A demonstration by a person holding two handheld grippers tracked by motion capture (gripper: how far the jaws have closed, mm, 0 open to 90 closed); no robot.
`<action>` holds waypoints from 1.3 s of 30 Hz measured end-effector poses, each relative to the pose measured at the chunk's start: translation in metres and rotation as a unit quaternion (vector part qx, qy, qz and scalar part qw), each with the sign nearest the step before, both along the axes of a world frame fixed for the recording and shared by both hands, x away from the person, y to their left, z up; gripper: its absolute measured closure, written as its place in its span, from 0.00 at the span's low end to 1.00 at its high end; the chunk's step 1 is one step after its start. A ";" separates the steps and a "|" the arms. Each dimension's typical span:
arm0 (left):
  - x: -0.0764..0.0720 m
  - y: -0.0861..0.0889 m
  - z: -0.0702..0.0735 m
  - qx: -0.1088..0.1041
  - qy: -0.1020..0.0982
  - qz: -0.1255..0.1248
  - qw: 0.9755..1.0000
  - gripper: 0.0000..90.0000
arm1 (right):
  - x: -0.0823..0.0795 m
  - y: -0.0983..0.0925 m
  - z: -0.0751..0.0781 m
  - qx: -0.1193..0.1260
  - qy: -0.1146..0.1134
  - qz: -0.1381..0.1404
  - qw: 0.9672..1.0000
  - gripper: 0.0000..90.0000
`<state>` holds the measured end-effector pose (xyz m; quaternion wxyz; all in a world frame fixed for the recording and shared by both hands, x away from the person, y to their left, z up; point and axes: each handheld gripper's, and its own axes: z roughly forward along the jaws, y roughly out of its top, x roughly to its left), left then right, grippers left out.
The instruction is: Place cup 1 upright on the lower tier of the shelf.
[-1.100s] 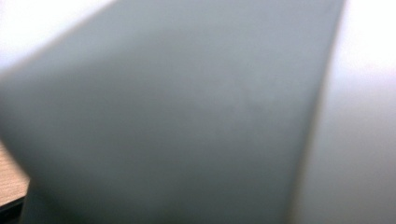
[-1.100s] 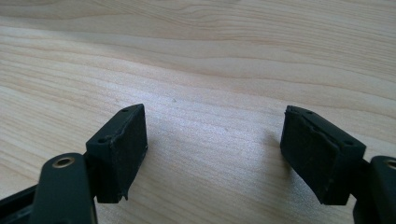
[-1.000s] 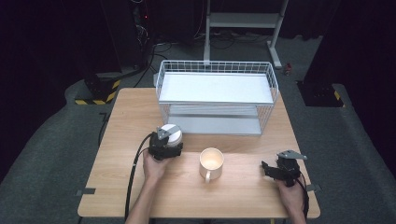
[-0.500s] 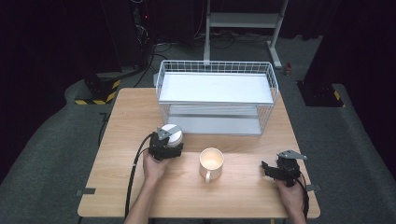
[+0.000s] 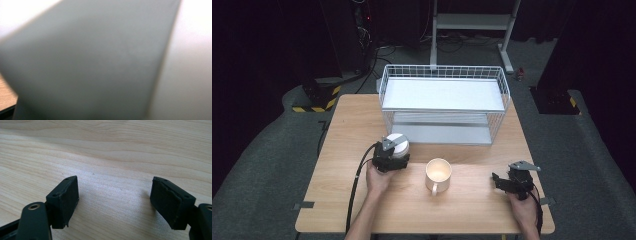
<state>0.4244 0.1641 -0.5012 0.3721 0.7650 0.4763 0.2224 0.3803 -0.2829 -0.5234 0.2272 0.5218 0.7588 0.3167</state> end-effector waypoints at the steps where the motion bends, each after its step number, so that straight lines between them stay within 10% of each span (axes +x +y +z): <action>1: 0.000 0.000 0.000 -0.001 0.000 0.000 1.000 0.21 | 0.000 0.000 0.000 0.001 0.001 -0.001 1.000 0.26; 39: -0.001 -0.005 0.002 -0.011 -0.002 -0.008 1.000 0.21 | 0.000 0.000 0.000 0.001 0.001 0.000 1.000 0.26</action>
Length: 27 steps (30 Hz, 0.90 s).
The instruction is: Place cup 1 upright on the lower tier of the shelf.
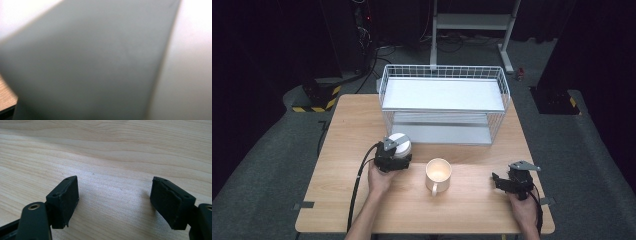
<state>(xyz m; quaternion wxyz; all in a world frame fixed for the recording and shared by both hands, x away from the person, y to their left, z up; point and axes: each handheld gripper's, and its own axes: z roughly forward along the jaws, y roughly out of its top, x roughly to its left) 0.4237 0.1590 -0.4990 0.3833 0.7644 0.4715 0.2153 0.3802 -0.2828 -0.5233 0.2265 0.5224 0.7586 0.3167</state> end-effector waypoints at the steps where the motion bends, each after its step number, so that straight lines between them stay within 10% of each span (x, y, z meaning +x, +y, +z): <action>1: 0.000 0.000 0.000 0.000 0.000 -0.001 1.000 0.21 | 0.000 0.000 0.000 0.001 0.001 -0.001 1.000 0.26; 27: 0.021 -0.017 0.017 0.002 0.003 -0.016 1.000 0.21 | 0.000 0.000 0.000 0.000 0.000 -0.001 1.000 0.26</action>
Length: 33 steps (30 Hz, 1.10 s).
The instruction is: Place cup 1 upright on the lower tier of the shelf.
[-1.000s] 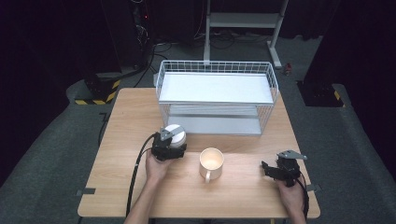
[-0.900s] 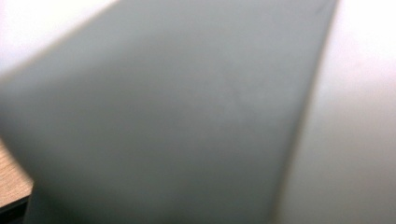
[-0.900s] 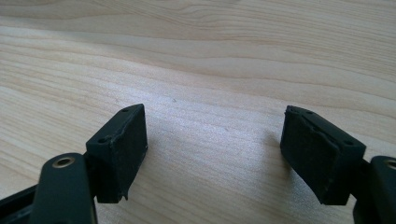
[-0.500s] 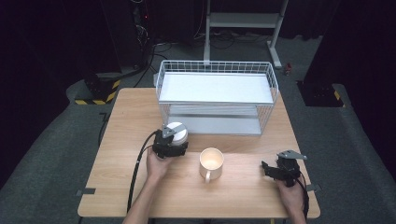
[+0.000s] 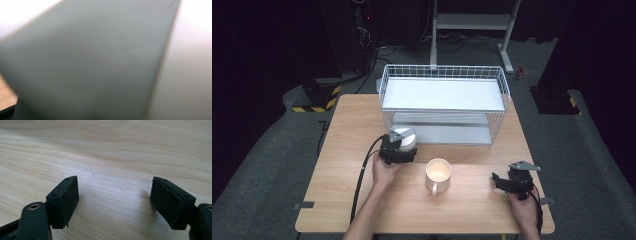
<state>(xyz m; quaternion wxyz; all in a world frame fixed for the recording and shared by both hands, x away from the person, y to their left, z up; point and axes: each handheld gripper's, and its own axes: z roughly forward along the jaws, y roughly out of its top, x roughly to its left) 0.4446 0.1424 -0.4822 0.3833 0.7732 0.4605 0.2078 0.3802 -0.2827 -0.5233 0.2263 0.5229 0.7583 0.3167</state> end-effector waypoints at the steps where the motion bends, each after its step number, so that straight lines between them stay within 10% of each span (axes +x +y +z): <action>1: 0.001 -0.001 0.001 0.002 0.000 -0.001 1.000 0.21 | 0.000 0.000 0.000 -0.001 0.000 0.000 1.000 0.26; 33: 0.048 -0.026 0.002 0.008 0.010 0.029 0.999 0.21 | -0.001 0.000 0.000 -0.002 -0.001 0.000 1.000 0.26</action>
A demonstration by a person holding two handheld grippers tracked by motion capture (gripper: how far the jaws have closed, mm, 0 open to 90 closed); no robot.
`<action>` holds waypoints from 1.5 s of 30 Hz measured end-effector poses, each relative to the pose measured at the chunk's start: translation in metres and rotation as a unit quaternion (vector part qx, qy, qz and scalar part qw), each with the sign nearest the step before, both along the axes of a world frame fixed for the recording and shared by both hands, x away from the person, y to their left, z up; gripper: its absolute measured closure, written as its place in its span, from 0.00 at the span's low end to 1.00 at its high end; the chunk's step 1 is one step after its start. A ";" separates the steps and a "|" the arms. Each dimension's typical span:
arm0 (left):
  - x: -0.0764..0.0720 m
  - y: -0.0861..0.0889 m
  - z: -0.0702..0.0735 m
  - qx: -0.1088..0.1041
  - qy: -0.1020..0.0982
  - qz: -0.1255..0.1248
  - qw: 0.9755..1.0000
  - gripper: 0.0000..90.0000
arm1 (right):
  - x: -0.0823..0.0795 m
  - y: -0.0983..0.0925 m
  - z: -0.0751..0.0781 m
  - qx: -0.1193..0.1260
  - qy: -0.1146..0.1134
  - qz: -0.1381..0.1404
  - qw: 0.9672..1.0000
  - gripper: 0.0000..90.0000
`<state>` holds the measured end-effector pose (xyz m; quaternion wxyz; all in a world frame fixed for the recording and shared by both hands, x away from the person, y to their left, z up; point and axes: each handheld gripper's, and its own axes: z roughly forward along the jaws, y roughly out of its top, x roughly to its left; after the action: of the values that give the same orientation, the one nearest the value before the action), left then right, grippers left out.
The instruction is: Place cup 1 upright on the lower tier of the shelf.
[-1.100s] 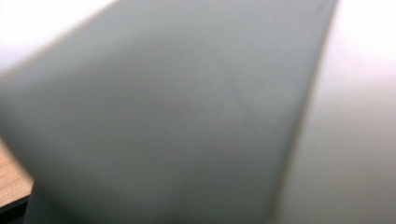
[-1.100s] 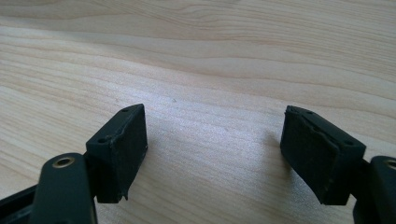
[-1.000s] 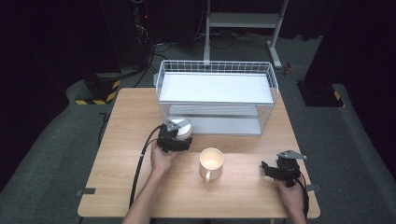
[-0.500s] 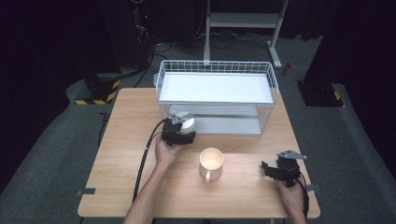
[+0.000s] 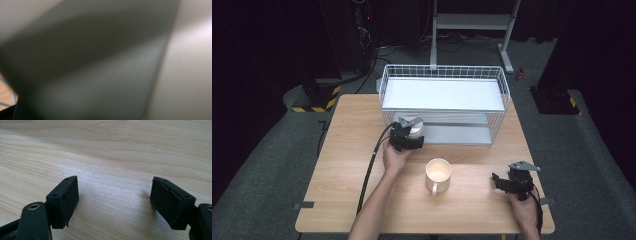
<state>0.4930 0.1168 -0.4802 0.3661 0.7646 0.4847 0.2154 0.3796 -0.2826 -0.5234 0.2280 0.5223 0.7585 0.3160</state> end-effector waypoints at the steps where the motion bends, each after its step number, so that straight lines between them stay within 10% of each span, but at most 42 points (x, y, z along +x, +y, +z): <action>1: 0.001 -0.001 -0.001 -0.002 0.003 0.002 1.000 0.21 | 0.000 0.000 0.000 0.000 0.000 0.000 1.000 0.26; 45: 0.030 -0.005 -0.002 -0.005 -0.005 0.026 1.000 0.18 | -0.001 0.000 0.000 0.001 -0.001 0.000 1.000 0.25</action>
<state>0.5230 0.1115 -0.4825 0.3669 0.7486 0.5038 0.2264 0.3788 -0.2825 -0.5235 0.2283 0.5221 0.7582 0.3169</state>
